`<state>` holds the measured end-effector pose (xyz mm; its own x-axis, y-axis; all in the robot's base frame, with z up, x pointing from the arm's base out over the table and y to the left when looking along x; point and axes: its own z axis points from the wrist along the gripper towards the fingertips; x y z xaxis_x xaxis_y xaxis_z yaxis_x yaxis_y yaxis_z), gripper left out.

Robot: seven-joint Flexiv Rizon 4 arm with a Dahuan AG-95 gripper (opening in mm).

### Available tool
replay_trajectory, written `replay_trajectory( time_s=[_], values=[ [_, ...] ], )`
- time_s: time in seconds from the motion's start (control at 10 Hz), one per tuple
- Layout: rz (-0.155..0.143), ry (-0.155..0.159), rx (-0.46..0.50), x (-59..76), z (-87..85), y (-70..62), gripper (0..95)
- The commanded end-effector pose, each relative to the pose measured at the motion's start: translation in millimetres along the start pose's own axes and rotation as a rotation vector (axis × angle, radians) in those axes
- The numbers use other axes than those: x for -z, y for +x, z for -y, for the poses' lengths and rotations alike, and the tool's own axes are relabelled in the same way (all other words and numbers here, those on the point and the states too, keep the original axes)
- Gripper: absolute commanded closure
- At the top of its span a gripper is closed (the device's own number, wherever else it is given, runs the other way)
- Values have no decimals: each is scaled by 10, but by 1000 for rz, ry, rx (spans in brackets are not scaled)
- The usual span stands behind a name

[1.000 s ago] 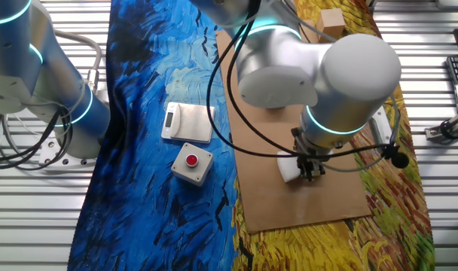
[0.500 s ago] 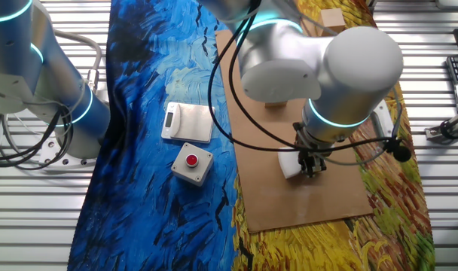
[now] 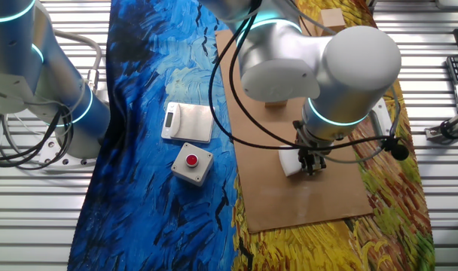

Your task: Clean the tabletop with a sponge

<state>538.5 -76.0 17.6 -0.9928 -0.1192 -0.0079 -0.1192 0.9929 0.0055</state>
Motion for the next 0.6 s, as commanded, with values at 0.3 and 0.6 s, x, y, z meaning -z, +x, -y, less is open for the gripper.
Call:
replay_trajectory(
  time_s=[0.3,0.6],
  values=[
    [7,3,-7,-24,-44,-13,570],
    [3,9,-7,-7,-72,-19,570]
  ],
)
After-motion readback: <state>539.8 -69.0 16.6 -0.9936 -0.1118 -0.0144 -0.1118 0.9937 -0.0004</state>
